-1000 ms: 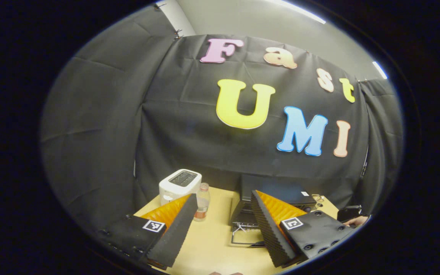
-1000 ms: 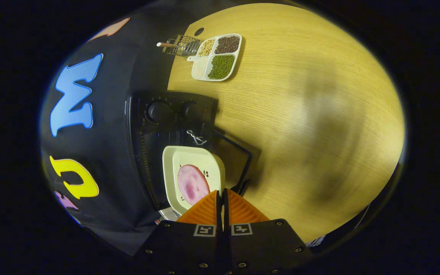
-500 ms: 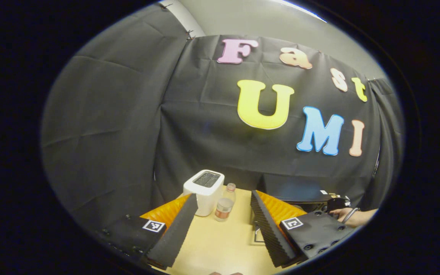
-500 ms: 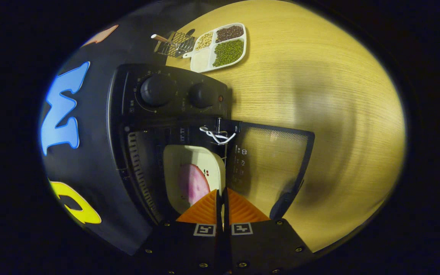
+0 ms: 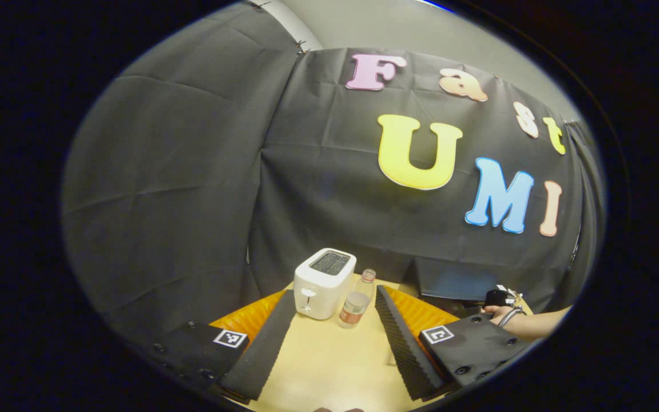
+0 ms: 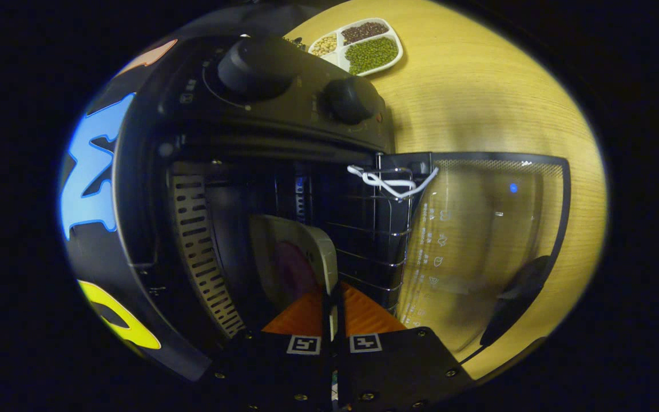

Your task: Open the electric oven with the left hand, put the food in, and close the electric oven.

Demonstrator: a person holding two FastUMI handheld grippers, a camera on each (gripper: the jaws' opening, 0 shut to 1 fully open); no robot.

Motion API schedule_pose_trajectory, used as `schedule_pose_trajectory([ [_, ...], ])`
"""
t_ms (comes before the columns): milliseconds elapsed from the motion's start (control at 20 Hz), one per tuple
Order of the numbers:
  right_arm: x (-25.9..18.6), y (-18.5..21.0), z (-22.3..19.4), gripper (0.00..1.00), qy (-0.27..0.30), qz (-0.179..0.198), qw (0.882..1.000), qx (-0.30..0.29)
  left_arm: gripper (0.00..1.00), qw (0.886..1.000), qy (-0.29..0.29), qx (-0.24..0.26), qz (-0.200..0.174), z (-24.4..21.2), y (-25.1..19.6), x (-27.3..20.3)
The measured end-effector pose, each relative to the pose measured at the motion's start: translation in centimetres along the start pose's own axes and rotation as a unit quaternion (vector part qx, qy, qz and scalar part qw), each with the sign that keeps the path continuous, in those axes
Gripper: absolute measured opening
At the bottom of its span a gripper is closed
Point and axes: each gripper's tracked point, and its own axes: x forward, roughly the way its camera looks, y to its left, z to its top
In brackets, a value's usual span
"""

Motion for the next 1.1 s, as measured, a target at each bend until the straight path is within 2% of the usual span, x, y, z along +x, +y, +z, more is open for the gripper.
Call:
schedule_pose_trajectory([
  [50, 0.1, 0.1, -0.1, 0.06, -0.001, 0.004, 1.000, 0.002, 1.00, 1.000, 0.000, 0.000, 0.001, 0.0, -0.1, 0.0],
  [100, 0.0, 0.2, -0.3, 0.00, -0.001, 0.008, 1.000, 0.006, 1.00, 1.000, 0.000, 0.001, 0.001, -0.1, -0.2, -0.1],
  [150, -0.3, 0.2, -0.3, 0.07, 0.004, 0.014, 1.000, 0.011, 1.00, 1.000, 0.000, 0.000, 0.000, -0.1, -0.5, -0.1],
  [200, -0.4, 0.5, -0.3, 0.10, 0.014, 0.025, 0.999, 0.019, 0.95, 1.000, 0.000, 0.000, -0.003, 0.0, -0.9, 0.0],
  [250, -0.3, 0.8, -0.5, 0.13, 0.029, 0.033, 0.999, 0.025, 0.95, 1.000, 0.001, 0.000, -0.008, 0.0, -1.5, 0.0],
  [300, -1.3, 0.8, -0.4, 0.28, 0.040, 0.040, 0.998, 0.019, 0.95, 1.000, 0.001, 0.002, -0.013, 0.1, -2.2, 0.1],
  [350, -1.3, 0.6, -0.5, 0.31, 0.047, 0.045, 0.998, 0.009, 1.00, 1.000, -0.001, 0.004, -0.018, 0.1, -2.8, 0.2],
  [400, -1.7, 0.3, -0.4, 0.29, 0.050, 0.044, 0.998, -0.004, 1.00, 1.000, -0.001, 0.007, -0.025, 0.3, -3.7, 0.3],
  [450, -2.5, -0.2, 0.1, 0.35, 0.050, 0.037, 0.998, -0.020, 1.00, 0.999, -0.003, 0.010, -0.031, 0.2, -4.6, 0.3],
  [500, -3.0, -0.7, 0.3, 0.50, 0.055, 0.031, 0.997, -0.035, 1.00, 0.999, -0.004, 0.012, -0.040, 0.3, -5.6, 0.3],
  [550, -3.8, -1.2, 0.6, 0.50, 0.060, 0.027, 0.997, -0.050, 1.00, 0.999, -0.003, 0.014, -0.049, 0.3, -6.7, 0.4],
  [600, -4.7, -1.6, 0.8, 0.50, 0.065, 0.025, 0.996, -0.062, 0.95, 0.998, -0.004, 0.017, -0.057, 0.3, -7.7, 0.3],
  [650, -5.6, -2.1, 1.0, 0.50, 0.072, 0.021, 0.994, -0.078, 1.00, 0.998, -0.005, 0.020, -0.065, 0.3, -8.8, 0.3],
  [750, -7.9, -3.3, 1.5, 0.50, 0.082, 0.011, 0.989, -0.123, 1.00, 0.996, -0.007, 0.022, -0.083, 0.5, -10.9, 0.1],
  [850, -9.7, -4.2, 3.3, 0.49, 0.078, 0.014, 0.976, -0.201, 1.00, 0.995, -0.008, 0.026, -0.100, 0.4, -13.2, -0.1],
  [900, -10.9, -4.3, 4.5, 0.50, 0.068, 0.018, 0.965, -0.253, 1.00, 0.994, -0.008, 0.028, -0.108, 0.3, -14.5, -0.2],
  [1050, -14.4, -3.7, 8.6, 0.50, 0.021, 0.037, 0.918, -0.394, 1.00, 0.990, -0.005, 0.034, -0.133, -0.2, -18.1, -0.7],
  [1100, -15.9, -3.3, 9.6, 0.50, 0.005, 0.047, 0.899, -0.435, 0.96, 0.989, -0.006, 0.037, -0.140, -0.1, -19.2, -0.9],
])
